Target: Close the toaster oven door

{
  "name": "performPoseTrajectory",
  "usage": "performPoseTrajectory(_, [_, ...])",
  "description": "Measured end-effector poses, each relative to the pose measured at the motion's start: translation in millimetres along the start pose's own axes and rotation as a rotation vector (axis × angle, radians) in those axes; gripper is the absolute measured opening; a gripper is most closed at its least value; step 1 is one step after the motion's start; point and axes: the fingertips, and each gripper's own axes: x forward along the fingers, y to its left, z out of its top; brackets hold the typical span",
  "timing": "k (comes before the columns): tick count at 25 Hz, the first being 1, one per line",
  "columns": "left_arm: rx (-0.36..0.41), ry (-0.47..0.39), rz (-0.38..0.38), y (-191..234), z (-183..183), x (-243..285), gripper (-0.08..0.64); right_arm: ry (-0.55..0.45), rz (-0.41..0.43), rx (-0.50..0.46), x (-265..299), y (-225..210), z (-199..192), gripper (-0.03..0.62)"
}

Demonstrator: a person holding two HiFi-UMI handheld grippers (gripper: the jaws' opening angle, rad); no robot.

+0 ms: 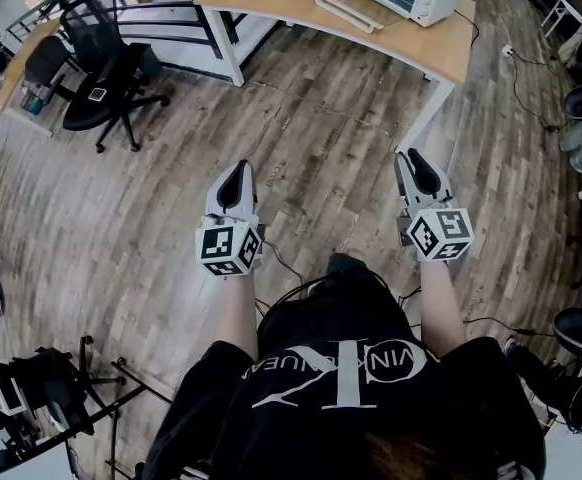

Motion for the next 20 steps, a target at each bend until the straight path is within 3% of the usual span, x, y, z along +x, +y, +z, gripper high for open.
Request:
performPoseTrajectory(9, [-0.015, 0.01, 0.05, 35, -5, 5, 0.009, 0.024, 0.04, -0.016, 38, 10, -4, 0.066])
performPoseTrajectory(20, [-0.027, 0.022, 0.077, 89, -6, 71, 0.011, 0.05, 0.045, -0.012, 121, -10, -9, 0.066])
